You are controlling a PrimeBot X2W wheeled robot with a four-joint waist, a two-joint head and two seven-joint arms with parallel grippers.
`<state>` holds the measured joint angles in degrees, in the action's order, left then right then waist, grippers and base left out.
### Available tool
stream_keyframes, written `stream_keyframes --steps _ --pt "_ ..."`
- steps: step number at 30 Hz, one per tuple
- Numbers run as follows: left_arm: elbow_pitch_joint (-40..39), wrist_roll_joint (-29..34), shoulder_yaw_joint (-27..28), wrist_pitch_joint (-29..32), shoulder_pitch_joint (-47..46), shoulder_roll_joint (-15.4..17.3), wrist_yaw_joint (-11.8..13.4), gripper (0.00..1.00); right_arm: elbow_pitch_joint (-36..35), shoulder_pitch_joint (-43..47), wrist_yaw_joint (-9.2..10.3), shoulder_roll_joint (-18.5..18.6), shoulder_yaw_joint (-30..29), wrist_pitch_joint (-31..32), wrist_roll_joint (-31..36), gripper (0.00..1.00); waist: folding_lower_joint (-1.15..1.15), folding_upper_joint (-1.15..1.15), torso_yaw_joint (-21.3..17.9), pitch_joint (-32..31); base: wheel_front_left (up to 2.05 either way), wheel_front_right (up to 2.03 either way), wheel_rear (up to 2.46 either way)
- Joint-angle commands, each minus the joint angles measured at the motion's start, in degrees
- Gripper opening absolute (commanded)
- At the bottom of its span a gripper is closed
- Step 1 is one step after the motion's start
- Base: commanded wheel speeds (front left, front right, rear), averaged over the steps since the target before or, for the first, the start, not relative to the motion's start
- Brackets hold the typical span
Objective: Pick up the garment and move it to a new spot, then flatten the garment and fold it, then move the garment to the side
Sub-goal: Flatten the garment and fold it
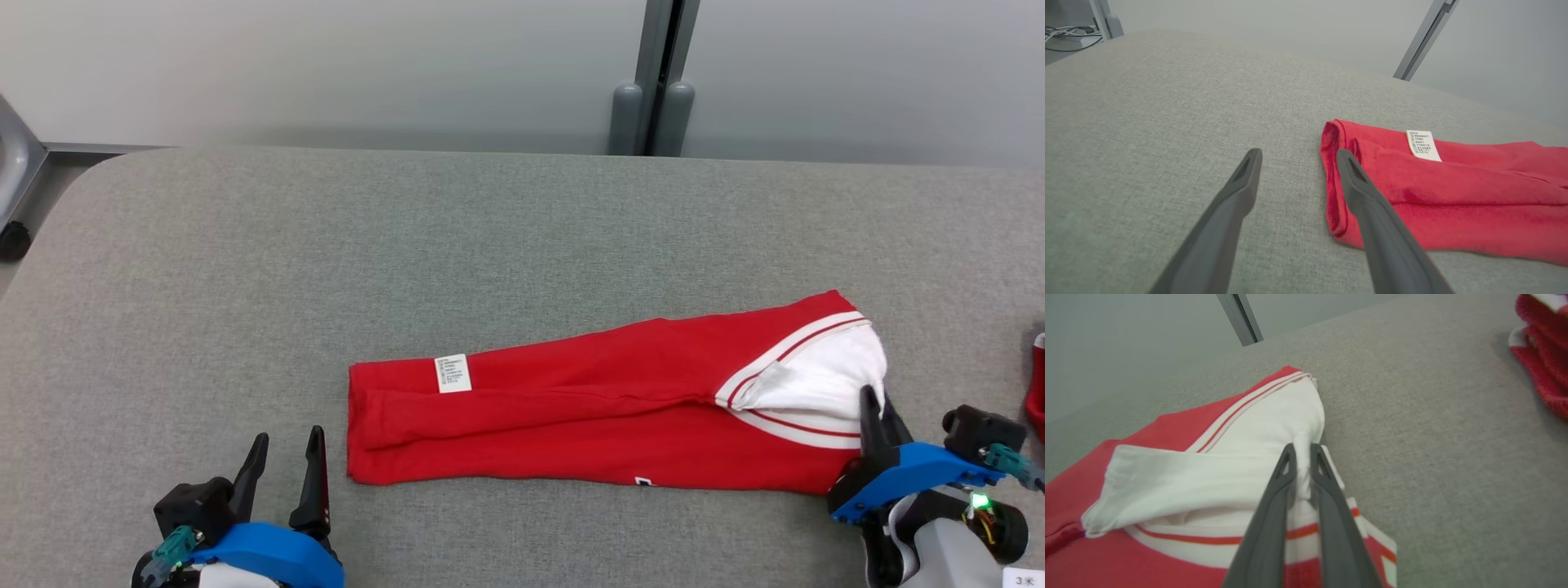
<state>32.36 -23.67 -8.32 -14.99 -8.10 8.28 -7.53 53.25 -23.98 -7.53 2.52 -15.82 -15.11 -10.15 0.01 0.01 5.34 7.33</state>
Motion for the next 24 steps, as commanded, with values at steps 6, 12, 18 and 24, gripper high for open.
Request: stream_keyframes --steps 6,12,18,24 --pt "-0.6 0.2 -0.5 -0.3 0.6 -0.9 0.1 1.0 -12.0 2.3 0.04 0.5 2.6 0.0 -1.9 0.0 -0.01 -0.01 -1.5 -0.6 0.0 0.0 0.0" --pt "-0.1 0.4 -1.5 -0.3 0.4 -1.8 0.1 1.0 -20.0 4.6 0.03 0.4 18.7 0.0 -9.6 0.0 -0.01 -0.01 -0.6 -1.6 0.0 0.0 0.0" --pt "0.1 0.3 -2.8 -0.3 -0.3 -2.2 0.1 1.0 -22.7 5.2 0.03 0.5 31.2 0.0 -15.3 0.0 -0.01 -0.01 2.8 -1.9 0.0 0.0 0.0" --pt "0.7 -0.1 -4.8 -0.3 -1.5 -2.5 0.1 1.0 -19.8 1.4 0.03 0.5 42.4 0.0 -20.8 0.0 -0.01 -0.01 9.2 -1.8 0.0 0.0 0.0"
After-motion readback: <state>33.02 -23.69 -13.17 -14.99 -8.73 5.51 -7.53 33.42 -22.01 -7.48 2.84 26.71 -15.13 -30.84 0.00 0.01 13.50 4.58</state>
